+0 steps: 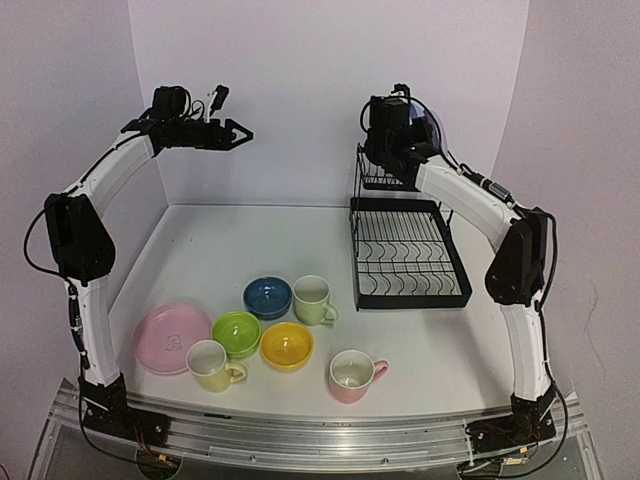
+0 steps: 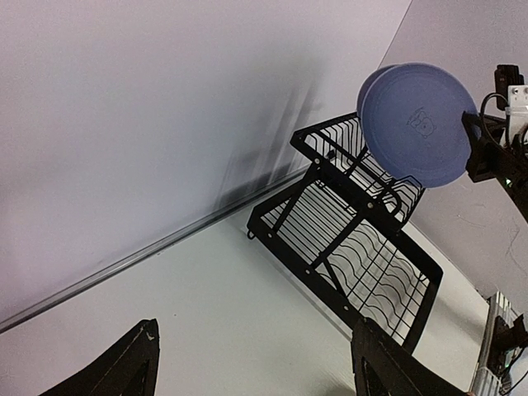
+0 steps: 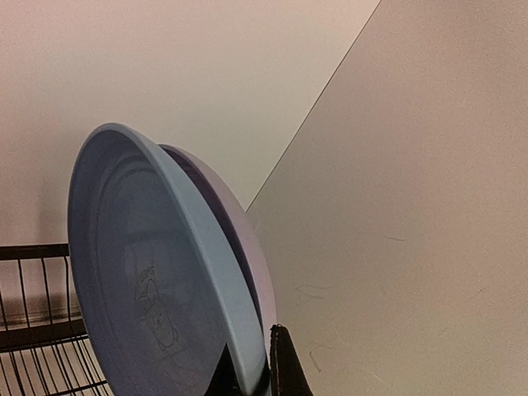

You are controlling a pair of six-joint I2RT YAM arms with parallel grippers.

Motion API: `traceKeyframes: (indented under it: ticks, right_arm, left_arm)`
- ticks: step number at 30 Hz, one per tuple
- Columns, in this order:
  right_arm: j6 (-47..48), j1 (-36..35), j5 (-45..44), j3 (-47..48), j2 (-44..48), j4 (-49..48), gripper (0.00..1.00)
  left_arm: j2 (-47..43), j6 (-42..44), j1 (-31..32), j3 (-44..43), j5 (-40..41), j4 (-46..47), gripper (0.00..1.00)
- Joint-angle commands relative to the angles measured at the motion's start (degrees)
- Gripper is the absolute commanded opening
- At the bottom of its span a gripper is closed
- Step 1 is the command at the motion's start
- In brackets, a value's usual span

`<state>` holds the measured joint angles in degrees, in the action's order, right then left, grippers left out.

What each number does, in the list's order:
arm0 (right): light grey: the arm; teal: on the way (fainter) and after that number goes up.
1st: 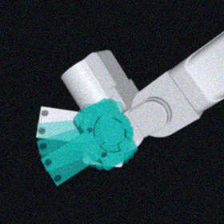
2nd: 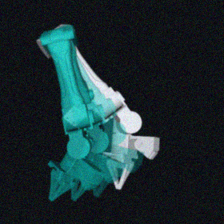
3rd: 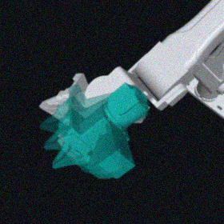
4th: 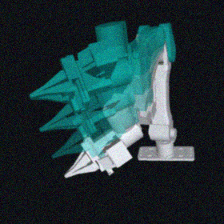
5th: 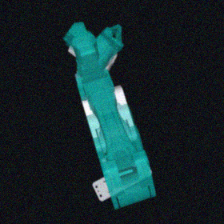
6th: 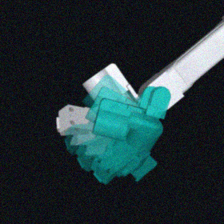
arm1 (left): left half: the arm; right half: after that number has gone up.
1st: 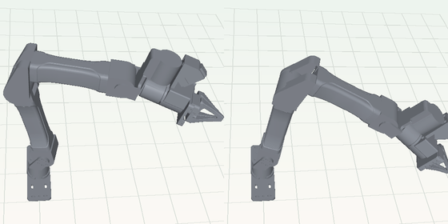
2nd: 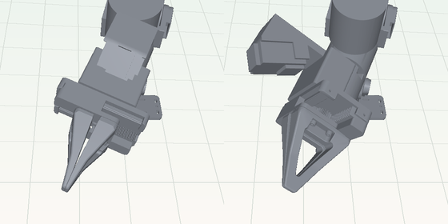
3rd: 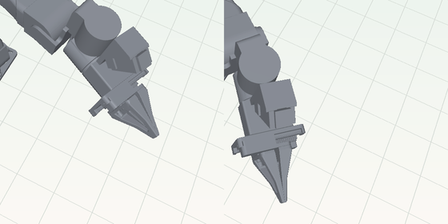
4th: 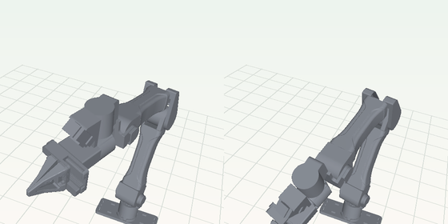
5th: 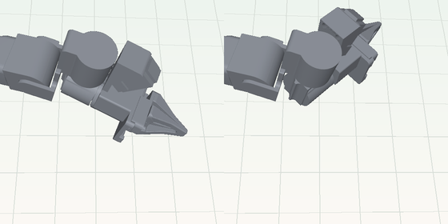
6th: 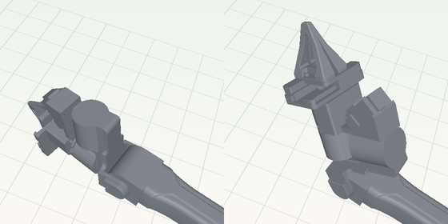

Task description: Load the mixed dishes into the dish rack

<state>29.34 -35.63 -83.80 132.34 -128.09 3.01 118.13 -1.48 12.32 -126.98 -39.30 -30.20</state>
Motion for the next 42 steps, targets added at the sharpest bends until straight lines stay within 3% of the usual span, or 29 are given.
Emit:
traceKeyframes:
  ticks: [1, 21, 42]
  right_arm:
    - [-1.03, 0.6, -2.24, -0.06, -0.37, -2.44, 0.0]
    - [-1.76, 1.78, -7.94, 4.24, -5.98, -4.88, 0.0]
    - [8.38, 1.77, -10.97, -4.48, -6.64, -16.84, 0.0]
  left_arm:
    - [-3.0, 0.06, -0.39, 0.31, -0.85, 0.32, 0.8]
    - [-3.4, 0.05, -0.75, 1.0, -0.87, 0.4, 0.8]
    - [-3.19, -0.32, -1.22, 1.58, -1.28, 0.71, 0.8]
